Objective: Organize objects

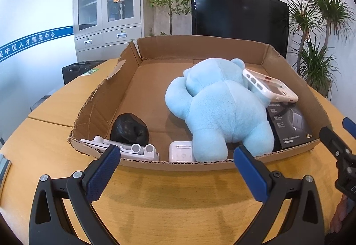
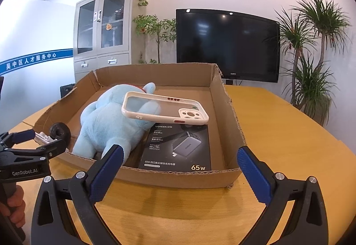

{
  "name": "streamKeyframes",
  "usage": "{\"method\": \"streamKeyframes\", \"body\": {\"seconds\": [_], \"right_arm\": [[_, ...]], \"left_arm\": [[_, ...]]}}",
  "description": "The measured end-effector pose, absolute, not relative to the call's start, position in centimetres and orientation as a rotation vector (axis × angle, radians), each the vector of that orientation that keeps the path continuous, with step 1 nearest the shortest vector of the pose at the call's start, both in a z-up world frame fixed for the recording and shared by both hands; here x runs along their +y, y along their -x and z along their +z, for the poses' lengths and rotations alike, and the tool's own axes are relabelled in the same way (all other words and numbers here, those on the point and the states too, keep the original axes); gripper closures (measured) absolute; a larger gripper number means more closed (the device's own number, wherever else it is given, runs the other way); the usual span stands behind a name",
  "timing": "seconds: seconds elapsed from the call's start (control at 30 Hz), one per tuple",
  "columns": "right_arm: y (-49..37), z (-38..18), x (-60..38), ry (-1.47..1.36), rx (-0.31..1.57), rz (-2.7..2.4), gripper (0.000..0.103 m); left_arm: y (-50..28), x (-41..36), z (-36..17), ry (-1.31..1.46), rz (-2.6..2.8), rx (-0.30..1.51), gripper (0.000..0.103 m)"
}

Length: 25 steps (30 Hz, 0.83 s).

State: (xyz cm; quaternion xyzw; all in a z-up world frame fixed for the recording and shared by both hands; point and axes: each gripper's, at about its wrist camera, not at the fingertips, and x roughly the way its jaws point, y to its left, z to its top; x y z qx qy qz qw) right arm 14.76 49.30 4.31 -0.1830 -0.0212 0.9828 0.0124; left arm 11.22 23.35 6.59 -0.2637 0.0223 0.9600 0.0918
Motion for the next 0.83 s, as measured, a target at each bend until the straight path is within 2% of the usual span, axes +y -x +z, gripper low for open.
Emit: {"method": "streamKeyframes", "body": {"seconds": [0.2,0.83], "right_arm": [[-14.67,3.90,48.72,0.574,-0.120,3.065,0.000],[-14.54,3.57,49.01,0.600,-0.092,3.070,0.000]], "left_arm": [[-11.46,23.44,6.51,0.769,2.854,0.068,0.001],[-12.05,23.82,7.31,0.728,2.855,0.110,0.001]]}}
